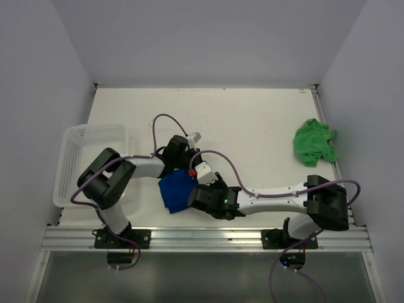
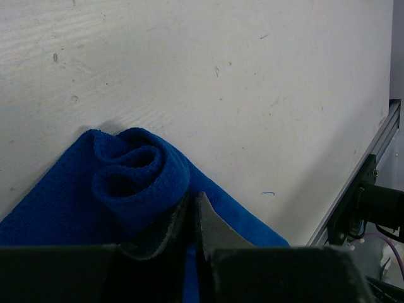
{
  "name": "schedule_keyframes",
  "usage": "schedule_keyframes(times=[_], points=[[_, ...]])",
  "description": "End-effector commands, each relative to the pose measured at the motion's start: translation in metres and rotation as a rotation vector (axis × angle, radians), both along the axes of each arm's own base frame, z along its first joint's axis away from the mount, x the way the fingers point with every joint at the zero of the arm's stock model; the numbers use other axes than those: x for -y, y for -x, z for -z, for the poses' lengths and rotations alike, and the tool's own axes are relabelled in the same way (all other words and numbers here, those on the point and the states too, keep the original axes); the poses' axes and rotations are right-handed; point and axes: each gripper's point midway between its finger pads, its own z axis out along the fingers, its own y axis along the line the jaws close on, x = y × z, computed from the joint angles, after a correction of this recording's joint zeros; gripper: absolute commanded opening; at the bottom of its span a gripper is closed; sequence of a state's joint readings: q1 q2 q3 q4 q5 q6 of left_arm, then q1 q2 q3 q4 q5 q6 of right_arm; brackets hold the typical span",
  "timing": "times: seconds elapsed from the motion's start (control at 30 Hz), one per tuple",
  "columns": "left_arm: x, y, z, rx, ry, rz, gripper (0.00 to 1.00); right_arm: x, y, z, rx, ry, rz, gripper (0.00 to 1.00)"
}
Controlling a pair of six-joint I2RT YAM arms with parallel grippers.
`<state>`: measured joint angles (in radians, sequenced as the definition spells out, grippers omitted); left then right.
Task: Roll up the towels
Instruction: Roll the towel
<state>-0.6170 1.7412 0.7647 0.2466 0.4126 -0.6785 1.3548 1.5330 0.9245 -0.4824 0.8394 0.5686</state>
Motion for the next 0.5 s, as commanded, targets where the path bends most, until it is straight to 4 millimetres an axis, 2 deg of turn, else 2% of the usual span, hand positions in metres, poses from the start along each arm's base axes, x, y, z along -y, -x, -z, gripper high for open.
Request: schedule_keyframes(times=[0.0,0.03,0.27,0.3,0.33,0.4,0.43,0.47], points=[[-0.028,0.007,0.041,-0.065,-0.14,-0.051,0.13,-0.005,0.001,-0.016,0.011,-0.14,0.035,0.49],[-0.028,0.007,0.04,-0.064,-0.138,-0.052,0.13,-0.001,0.003,-0.012,0.007,-0.145,0.039,0.49],[-0.03,0.008,0.038,-0.059,-0.14,-0.054,0.13,-0.007,0.005,-0.02,-0.045,-0.369,0.064,0.47],[-0.03,0.008,0.038,-0.059,-0.139,-0.055,0.13,-0.012,0.003,-0.022,-0.054,-0.426,0.068,0.47],[-0.03,0.008,0.037,-0.058,-0.138,-0.055,0.13,-0.005,-0.002,-0.018,-0.072,-0.46,0.098,0.47],[-0.03,0.009,0.037,-0.059,-0.137,-0.056,0.13,-0.014,-0.002,-0.017,-0.15,-0.584,0.101,0.46],[-0.03,0.008,0.037,-0.058,-0.138,-0.057,0.13,-0.001,-0.011,-0.006,-0.169,-0.606,0.153,0.46],[-0.03,0.009,0.037,-0.059,-0.138,-0.058,0.13,-0.006,-0.016,-0.014,-0.176,-0.699,0.167,0.45]])
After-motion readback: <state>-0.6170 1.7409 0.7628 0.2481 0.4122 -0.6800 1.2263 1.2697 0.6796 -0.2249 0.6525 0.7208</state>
